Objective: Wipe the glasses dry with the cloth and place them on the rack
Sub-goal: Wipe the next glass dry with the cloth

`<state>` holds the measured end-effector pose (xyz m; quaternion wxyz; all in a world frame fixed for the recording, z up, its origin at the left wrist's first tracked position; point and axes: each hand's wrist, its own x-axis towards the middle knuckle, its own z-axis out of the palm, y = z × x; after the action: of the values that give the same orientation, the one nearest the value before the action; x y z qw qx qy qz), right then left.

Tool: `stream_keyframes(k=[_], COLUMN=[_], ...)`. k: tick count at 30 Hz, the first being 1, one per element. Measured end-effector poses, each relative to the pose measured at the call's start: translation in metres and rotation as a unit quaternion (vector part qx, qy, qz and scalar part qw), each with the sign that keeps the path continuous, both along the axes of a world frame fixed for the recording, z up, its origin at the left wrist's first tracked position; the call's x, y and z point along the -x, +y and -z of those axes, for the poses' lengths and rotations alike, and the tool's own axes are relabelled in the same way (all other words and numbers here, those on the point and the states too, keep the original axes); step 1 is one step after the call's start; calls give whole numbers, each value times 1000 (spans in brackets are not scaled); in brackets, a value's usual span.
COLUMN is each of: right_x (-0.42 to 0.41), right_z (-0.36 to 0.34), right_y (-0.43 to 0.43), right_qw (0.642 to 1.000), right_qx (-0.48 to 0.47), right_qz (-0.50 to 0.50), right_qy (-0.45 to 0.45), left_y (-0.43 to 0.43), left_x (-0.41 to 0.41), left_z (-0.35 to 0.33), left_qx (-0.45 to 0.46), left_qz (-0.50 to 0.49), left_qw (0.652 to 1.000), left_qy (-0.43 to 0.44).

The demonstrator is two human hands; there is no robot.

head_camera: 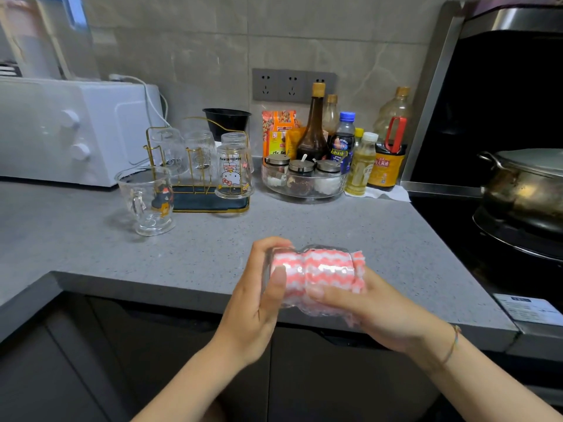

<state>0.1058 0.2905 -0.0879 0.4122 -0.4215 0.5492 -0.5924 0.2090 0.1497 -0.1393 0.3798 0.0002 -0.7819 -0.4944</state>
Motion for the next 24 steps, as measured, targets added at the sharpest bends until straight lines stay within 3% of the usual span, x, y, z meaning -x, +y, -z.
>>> stream_keyframes(k=[3, 6, 8, 10, 15, 19, 24], right_x=[1, -2, -4, -5, -5, -1, -8], right_z=[-3, -7, -4, -1, -1, -6, -16], right_y=[-2, -1, -2, -3, -6, -6, -1], right_qw=[998, 988, 981, 977, 980, 995, 998], right_qx=[11, 1, -6, -2, 24, 10, 25], right_qz=[9, 1, 1, 18, 61, 51, 30], right_qy=[54, 153, 192, 213, 185, 85, -57], left_y=[7, 5, 3, 4, 5, 6, 1], left_x=[-2, -6, -7, -2, 9, 8, 5], left_z=[-8, -22, -28, -27, -18, -16, -12], left_qx=[-85, -318, -338, -321, -236, -125, 1], left_qz=[18, 104, 118, 65, -60, -56, -16], left_qw=[994, 916, 893, 906, 957, 987, 1000], left_qy=[-66, -220, -272, -269, -160, -83, -10])
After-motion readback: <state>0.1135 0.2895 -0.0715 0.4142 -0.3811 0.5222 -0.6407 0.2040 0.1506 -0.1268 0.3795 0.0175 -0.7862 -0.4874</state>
